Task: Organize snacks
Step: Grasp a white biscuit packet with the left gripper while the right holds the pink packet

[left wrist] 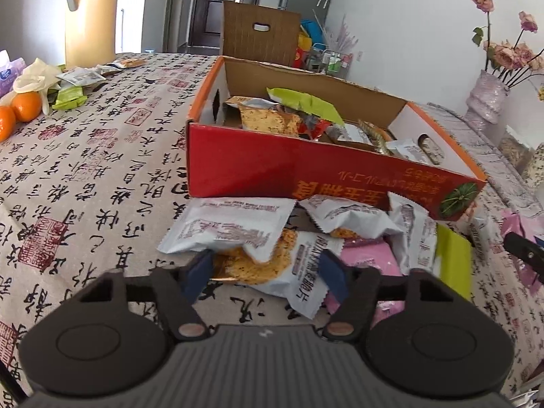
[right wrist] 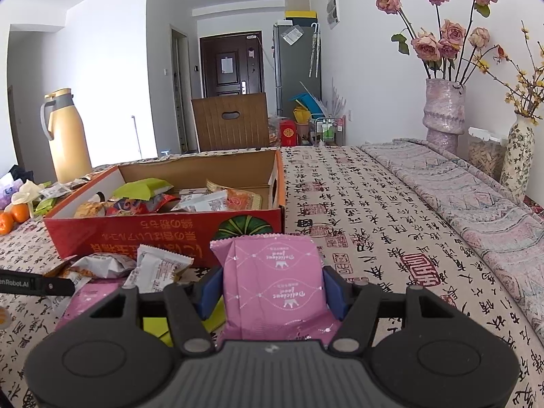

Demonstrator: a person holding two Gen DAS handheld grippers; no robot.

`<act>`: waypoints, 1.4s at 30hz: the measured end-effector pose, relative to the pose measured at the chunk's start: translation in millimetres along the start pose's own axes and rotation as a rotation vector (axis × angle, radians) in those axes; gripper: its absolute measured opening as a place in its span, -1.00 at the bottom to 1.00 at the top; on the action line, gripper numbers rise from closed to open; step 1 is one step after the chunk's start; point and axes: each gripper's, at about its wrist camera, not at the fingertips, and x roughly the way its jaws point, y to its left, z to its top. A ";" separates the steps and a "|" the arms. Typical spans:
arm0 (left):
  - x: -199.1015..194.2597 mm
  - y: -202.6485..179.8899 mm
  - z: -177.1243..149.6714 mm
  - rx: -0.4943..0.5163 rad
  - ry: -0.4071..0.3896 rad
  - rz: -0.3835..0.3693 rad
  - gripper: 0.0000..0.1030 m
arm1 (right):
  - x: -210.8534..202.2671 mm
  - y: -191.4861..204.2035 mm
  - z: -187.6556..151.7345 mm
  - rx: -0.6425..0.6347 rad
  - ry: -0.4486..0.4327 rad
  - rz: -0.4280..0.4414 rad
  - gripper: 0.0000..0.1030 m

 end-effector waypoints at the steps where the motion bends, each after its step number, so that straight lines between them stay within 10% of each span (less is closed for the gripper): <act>1: -2.0 -0.7 -0.1 0.002 -0.005 -0.004 0.01 | -1.0 0.2 0.0 -0.001 -0.001 0.001 0.19; 8: -11.6 -2.8 -2.5 0.024 -0.021 0.004 -0.11 | -9.4 1.8 -1.1 -0.002 -0.013 0.005 0.19; 24: -13.0 8.8 21.7 0.141 -0.064 0.107 0.82 | -8.2 1.8 -2.1 0.000 -0.008 0.001 0.19; 42: 28.1 44.8 30.1 0.079 0.039 0.126 0.64 | 5.8 13.4 0.7 -0.018 0.020 -0.009 0.19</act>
